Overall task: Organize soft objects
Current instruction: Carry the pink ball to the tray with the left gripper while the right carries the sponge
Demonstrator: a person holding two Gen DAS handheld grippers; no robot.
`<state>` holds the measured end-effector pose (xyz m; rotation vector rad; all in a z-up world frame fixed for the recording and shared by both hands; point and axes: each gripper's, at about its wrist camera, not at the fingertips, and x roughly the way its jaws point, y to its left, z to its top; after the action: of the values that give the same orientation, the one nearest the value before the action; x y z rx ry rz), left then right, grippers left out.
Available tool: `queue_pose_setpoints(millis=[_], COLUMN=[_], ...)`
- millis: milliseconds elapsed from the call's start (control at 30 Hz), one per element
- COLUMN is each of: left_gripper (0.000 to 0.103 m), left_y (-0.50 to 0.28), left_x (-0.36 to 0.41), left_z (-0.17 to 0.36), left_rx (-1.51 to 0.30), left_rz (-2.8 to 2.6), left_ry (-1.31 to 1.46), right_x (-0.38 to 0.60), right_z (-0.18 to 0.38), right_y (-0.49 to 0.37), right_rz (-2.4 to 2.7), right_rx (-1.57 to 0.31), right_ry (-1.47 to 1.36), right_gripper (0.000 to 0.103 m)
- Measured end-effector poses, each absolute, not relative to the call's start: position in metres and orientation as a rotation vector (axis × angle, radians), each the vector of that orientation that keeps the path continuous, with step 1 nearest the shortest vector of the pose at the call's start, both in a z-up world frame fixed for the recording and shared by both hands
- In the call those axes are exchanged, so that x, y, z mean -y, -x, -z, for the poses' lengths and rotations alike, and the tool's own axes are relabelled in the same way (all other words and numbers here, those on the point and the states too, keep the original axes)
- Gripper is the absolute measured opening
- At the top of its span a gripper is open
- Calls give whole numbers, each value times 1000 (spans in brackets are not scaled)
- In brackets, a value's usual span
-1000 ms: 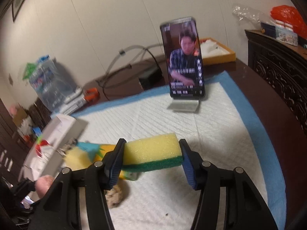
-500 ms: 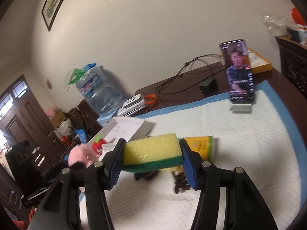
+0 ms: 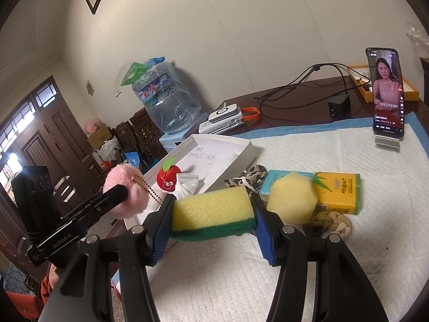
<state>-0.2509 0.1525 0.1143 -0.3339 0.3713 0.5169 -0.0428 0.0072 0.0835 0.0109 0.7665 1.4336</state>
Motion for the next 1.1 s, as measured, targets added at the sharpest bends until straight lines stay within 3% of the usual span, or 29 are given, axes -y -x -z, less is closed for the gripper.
queue_pose_setpoints(millis=[1100], left_gripper=[55], left_y=[317], left_x=[-193], left_z=[-110], left_rx=[-304], left_rz=[-669], left_ry=[413], right_x=[-50], right_z=[-103], right_y=[77], right_rz=[-1510], right_rx=[-731], right_ry=[89], right_gripper=[55])
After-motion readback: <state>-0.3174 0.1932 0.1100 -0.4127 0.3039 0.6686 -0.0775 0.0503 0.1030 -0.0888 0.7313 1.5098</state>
